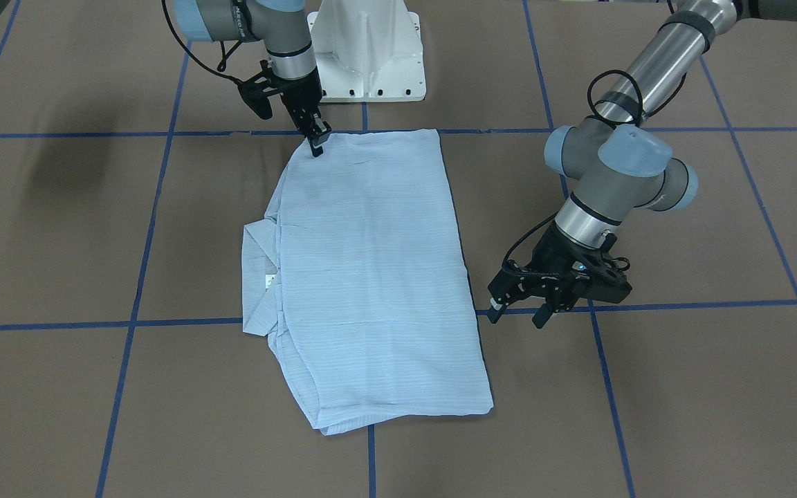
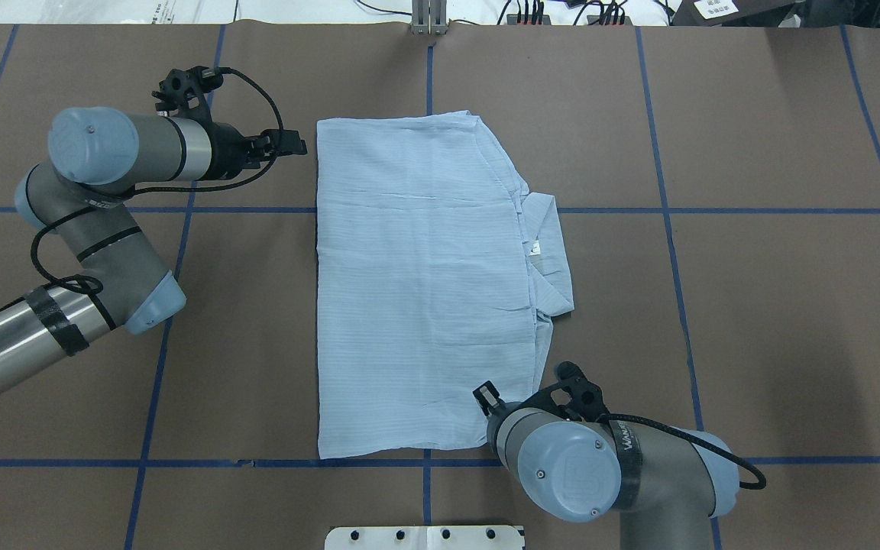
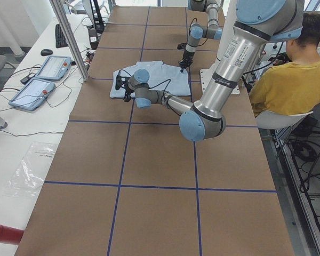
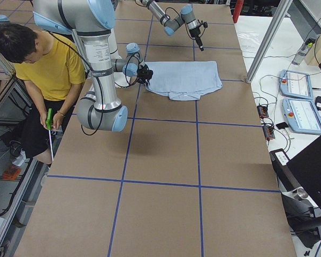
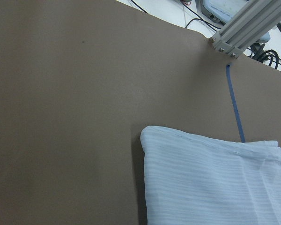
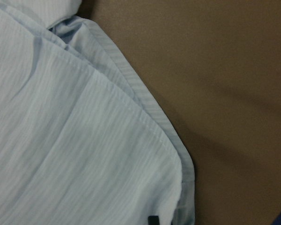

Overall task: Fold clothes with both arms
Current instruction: 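Move the left gripper to the other near corner and grasp both corners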

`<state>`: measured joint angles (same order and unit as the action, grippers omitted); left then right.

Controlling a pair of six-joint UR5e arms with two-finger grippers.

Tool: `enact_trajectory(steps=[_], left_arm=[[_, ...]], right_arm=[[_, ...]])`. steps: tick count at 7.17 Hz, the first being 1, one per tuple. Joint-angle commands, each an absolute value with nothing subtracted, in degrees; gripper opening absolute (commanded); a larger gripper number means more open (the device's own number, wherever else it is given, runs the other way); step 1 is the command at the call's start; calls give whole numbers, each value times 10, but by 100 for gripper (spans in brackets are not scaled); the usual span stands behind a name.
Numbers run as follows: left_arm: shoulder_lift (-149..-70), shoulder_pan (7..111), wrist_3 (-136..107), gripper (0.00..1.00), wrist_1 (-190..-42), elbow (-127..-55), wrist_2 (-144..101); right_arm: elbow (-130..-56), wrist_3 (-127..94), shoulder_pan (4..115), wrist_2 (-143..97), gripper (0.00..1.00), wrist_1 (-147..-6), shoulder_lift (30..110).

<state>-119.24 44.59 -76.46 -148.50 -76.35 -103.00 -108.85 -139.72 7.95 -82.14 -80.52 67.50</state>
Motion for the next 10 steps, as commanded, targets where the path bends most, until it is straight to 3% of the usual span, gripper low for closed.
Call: enact_trajectory(steps=[1, 5, 7, 10], left_arm=[[-1125, 433, -821, 100, -1475, -862, -1048], [-950, 231, -1099, 98, -1475, -1100, -1014], [-954, 145, -1170, 89, -1448, -1105, -968], [-991, 109, -1171, 89, -1403, -1077, -955]], right_arm=[[-1099, -1397, 80, -824, 0, -808, 678], [-1101, -1398, 78, -822, 0, -807, 681], [-1100, -1398, 77, -820, 0, -806, 680], [-1101, -1398, 76, -819, 0, -806, 679]])
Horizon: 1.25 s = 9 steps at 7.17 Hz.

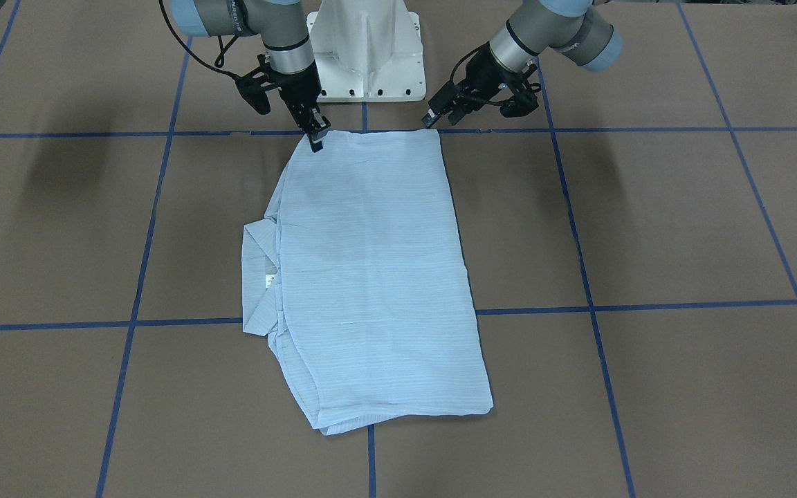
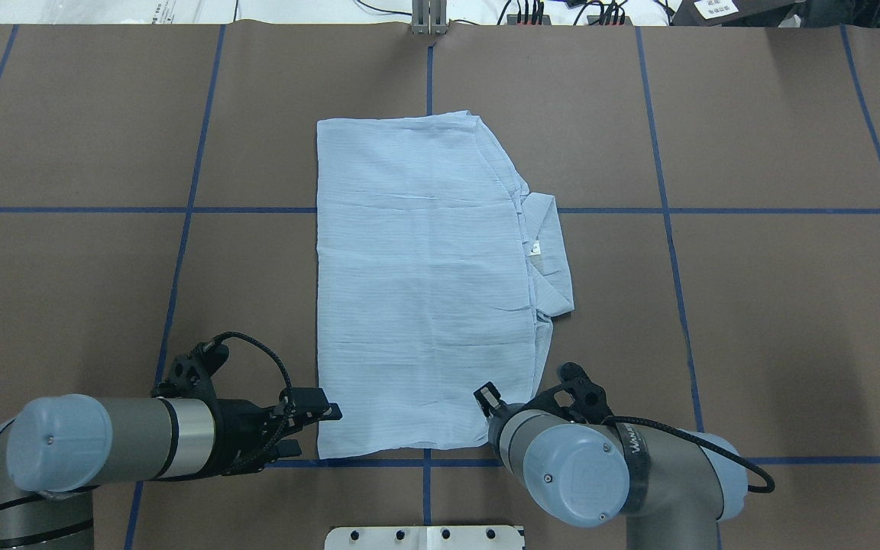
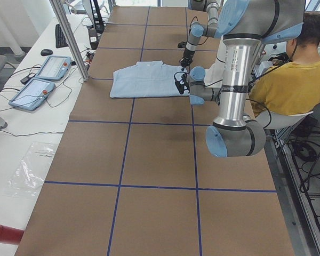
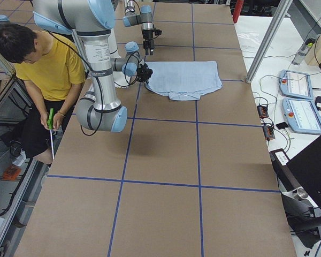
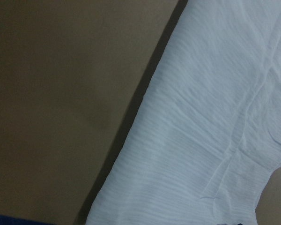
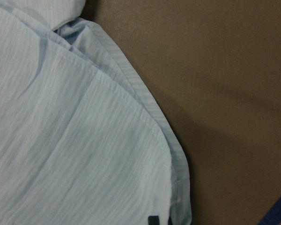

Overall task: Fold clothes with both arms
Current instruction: 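Move the left gripper to the other near corner and grasp both corners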

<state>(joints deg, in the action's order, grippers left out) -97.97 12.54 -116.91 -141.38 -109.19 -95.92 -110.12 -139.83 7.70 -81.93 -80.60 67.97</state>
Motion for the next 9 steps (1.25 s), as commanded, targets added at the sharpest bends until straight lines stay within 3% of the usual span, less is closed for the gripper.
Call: enact_trajectory(steps=[1, 3, 8, 9], left_arm=[[-995, 109, -1170, 88, -1403, -1062, -954], [-1004, 108, -1170, 85, -1403, -1048, -942], [-1004, 107, -1170, 62, -1402, -1046, -921], [-1005, 107, -1170, 53, -1402, -1046, -921]], right_arm=[[-1101, -1398, 76, -819, 0, -805, 679], [-1101, -1398, 76, -820, 0, -806, 679], [-1101, -1398, 76, -822, 0, -805, 679], [-1101, -1398, 76, -822, 0, -805, 680]])
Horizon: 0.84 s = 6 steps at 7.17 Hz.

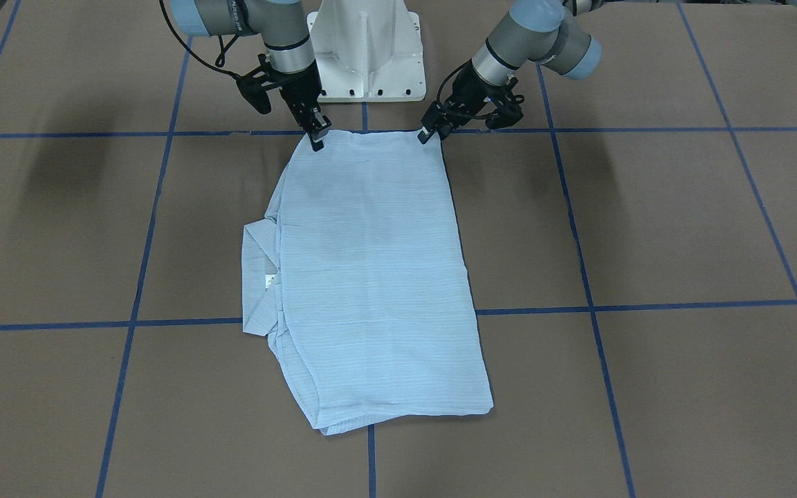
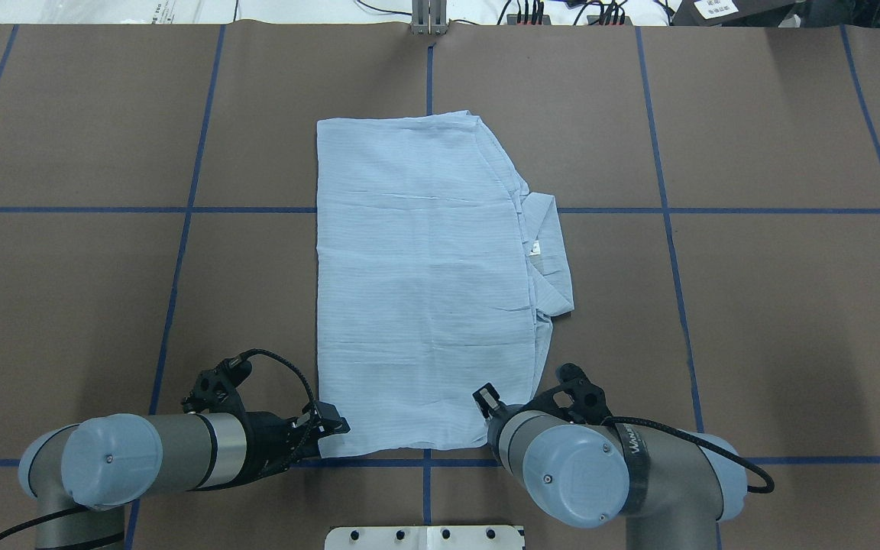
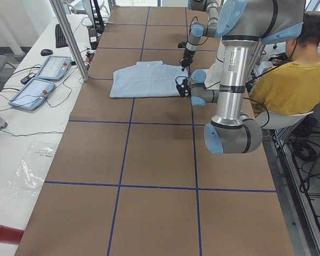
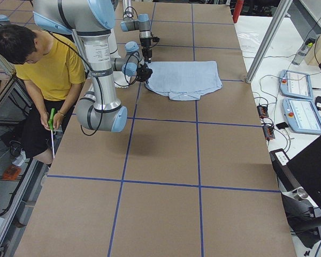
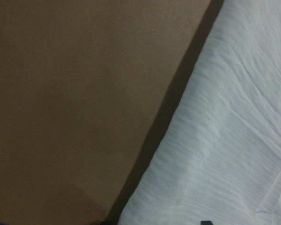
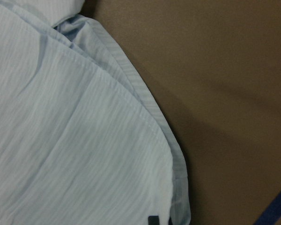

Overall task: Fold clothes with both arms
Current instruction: 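Move the left gripper to the other near corner and grasp both corners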

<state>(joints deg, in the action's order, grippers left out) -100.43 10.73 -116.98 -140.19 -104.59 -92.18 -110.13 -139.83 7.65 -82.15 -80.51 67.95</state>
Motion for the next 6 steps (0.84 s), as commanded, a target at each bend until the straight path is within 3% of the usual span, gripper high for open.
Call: enact_trajectory(steps=[1, 2, 3, 6], left_arm=[[-1004, 107, -1170, 34, -1402, -1046, -921], [-1001, 106, -1170, 8, -1399, -1046, -921], [-1000, 105, -1166, 0, -1397, -1045, -922], [-1005, 105, -1172, 0, -1397, -1081, -923]], right_arm=[[-1101, -1398, 76, -821, 0, -805, 680], [-1100, -1398, 76, -821, 0, -805, 680], [-1100, -1398, 76, -820, 0, -805, 681], [-1150, -1398, 80, -824, 0, -812, 691]])
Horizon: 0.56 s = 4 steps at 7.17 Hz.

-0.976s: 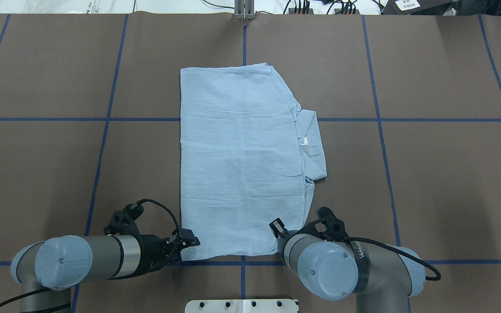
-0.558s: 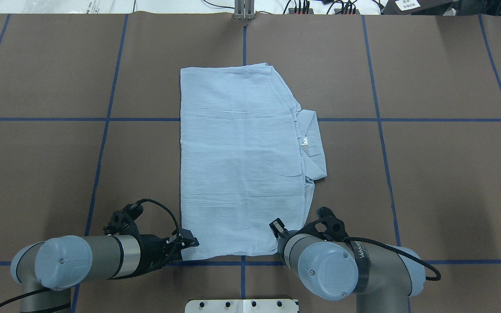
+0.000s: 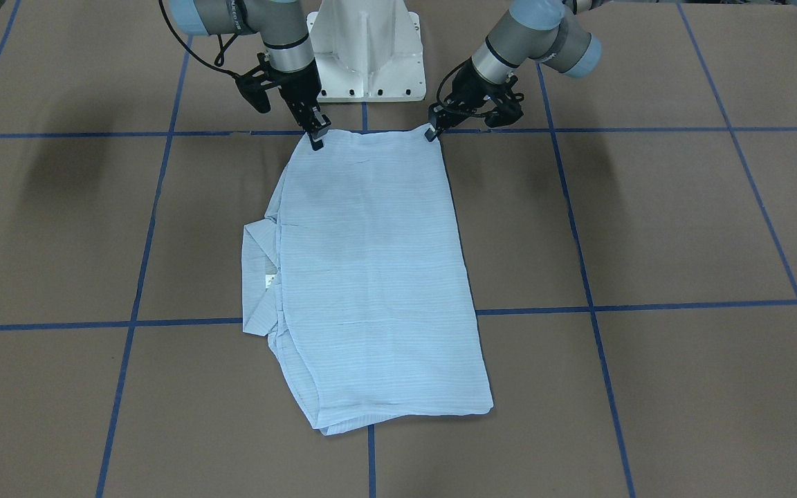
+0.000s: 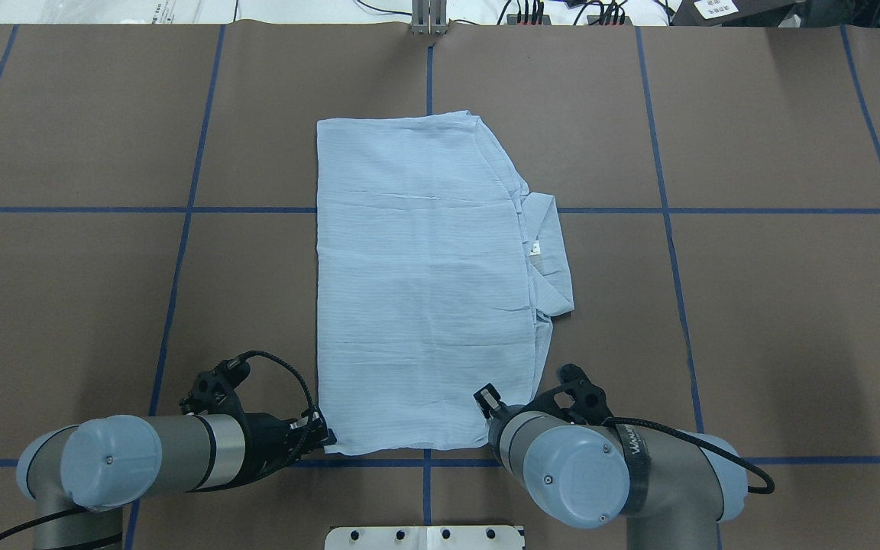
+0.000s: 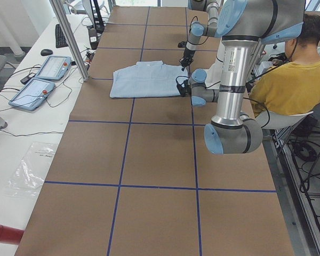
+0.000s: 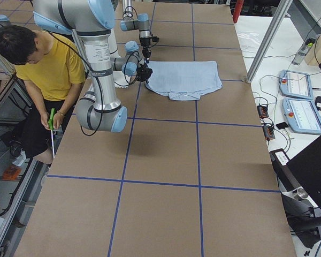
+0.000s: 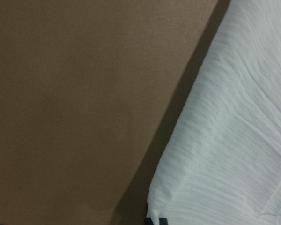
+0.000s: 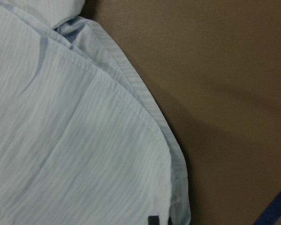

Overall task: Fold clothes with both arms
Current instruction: 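Move the left gripper to the other near corner and grasp both corners, then lift the near edge with both grippers and fold it over the far edge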

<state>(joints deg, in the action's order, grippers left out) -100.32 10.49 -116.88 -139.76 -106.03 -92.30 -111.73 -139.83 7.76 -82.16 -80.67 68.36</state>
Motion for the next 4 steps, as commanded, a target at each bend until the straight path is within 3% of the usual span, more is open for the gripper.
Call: enact_trajectory(steps=[1, 4], left_arm=[[-1010, 105, -1171, 0, -1397, -1099, -924], [-1068, 237, -1109, 0, -1386, -1091, -941]], right_arm=[[-1188, -1397, 82, -824, 0, -813, 701], [-1183, -1317, 175, -892, 0, -812, 693]])
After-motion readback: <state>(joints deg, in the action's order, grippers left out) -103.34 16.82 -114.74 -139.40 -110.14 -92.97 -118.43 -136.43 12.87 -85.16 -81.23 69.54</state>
